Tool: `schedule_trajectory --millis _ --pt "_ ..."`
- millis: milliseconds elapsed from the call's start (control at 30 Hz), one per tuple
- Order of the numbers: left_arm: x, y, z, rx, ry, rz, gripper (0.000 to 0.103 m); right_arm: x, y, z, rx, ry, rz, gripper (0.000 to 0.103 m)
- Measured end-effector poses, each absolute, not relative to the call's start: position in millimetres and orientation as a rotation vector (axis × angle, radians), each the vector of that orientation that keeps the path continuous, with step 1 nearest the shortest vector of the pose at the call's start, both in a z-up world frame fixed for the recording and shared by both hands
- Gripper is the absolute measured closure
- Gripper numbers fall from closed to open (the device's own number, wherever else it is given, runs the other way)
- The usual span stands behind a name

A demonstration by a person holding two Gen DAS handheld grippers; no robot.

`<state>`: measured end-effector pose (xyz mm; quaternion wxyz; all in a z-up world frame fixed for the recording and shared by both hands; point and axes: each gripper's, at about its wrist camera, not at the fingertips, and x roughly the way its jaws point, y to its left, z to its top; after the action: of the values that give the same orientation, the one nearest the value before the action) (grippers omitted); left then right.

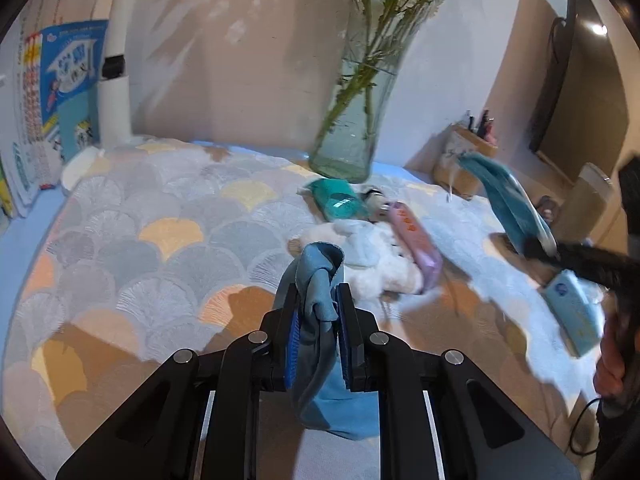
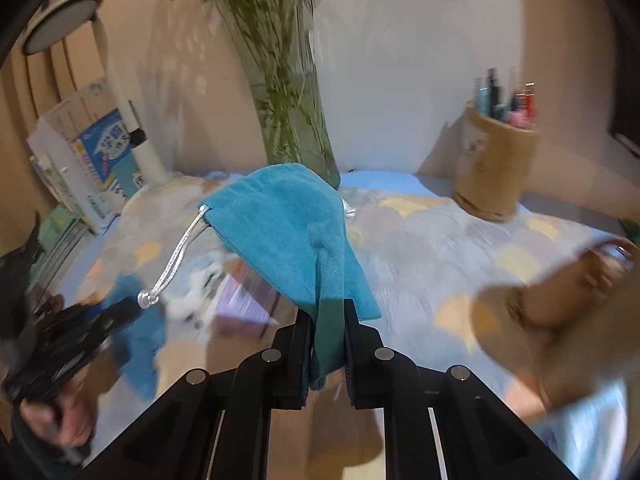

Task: Organize soft objects

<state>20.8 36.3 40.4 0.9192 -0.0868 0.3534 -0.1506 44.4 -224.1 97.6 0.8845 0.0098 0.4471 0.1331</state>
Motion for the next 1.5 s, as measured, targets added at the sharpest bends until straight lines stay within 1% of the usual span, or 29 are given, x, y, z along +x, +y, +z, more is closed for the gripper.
schedule_trajectory --millis 133,200,367,400,433,467,500,533,600,633,667,833,867,967,1100,1200,1300,1433,1500 --pt "2.2 30.4 49.6 -0.235 0.747 -0.469 0.089 -1.7 -226.1 107.2 -0.074 0.991 0.171 0.09" --pt "-10.0 19.7 51.3 -0.227 0.803 -0.614 0.089 -20.6 -230.5 106.0 -0.08 1.024 0.134 0.09" --pt "-40.7 -21.8 33.9 0.037 0.893 -0.58 0.088 -33.3 -230.5 82.9 -0.024 1.116 0.111 0.089" --pt "-43.2 -26.6 26.0 0.064 0.927 -0.557 0.084 -35.4 -226.8 74.6 -0.024 1.142 0.12 0.088" --pt "-43.2 -25.5 21.0 0.063 0.95 -0.54 0.078 -37.4 -226.0 69.2 -0.02 1.16 0.13 0.087" --pt "-44.5 -21.8 18.9 0.033 0.948 -0.537 0.078 -41.0 -224.2 63.5 -0.013 1.181 0.145 0.085" --pt "-45.3 -15.8 19.9 -0.004 0.946 -0.527 0.077 -44.8 -222.6 56.7 -0.006 1.209 0.17 0.077" --pt "-45.4 -9.9 20.5 -0.039 0.958 -0.515 0.077 -47.0 -221.6 53.2 -0.002 1.22 0.18 0.072" --pt "-45.2 3.1 21.9 -0.098 0.978 -0.474 0.073 -54.5 -222.9 52.0 -0.002 1.216 0.199 0.059" --pt "-46.2 10.5 22.4 -0.119 0.981 -0.443 0.073 -57.4 -224.1 53.7 0.002 1.212 0.214 0.053" --pt "-47.9 16.4 23.1 -0.132 0.977 -0.422 0.073 -60.5 -225.7 56.3 0.014 1.209 0.228 0.045" --pt "-51.7 27.1 23.3 -0.167 0.973 -0.358 0.07 -66.8 -241.9 66.9 0.147 1.194 0.298 0.043" --pt "-50.1 25.7 21.6 -0.161 0.974 -0.355 0.069 -66.5 -245.1 67.0 0.169 1.198 0.296 0.042" --pt "-43.9 22.1 16.8 -0.161 0.969 -0.334 0.067 -58.4 -249.7 62.1 0.236 1.234 0.275 0.025" --pt "-43.6 18.1 14.8 -0.118 0.936 -0.32 0.067 -35.3 -242.2 51.6 0.304 1.296 0.291 0.025" --pt "-46.8 13.8 15.0 -0.078 0.92 -0.312 0.067 -19.6 -227.3 49.8 0.281 1.311 0.294 0.025" --pt "-47.9 14.9 15.3 -0.075 0.911 -0.317 0.069 -7.8 -212.2 52.3 0.188 1.322 0.26 0.025" --pt "-47.7 17.2 15.2 -0.086 0.908 -0.328 0.07 -10.5 -205.8 61.7 -0.028 1.311 0.206 0.025" --pt "-47.6 17.4 15.1 -0.089 0.907 -0.331 0.07 -17.4 -218.5 68.7 -0.036 1.304 0.206 0.025"
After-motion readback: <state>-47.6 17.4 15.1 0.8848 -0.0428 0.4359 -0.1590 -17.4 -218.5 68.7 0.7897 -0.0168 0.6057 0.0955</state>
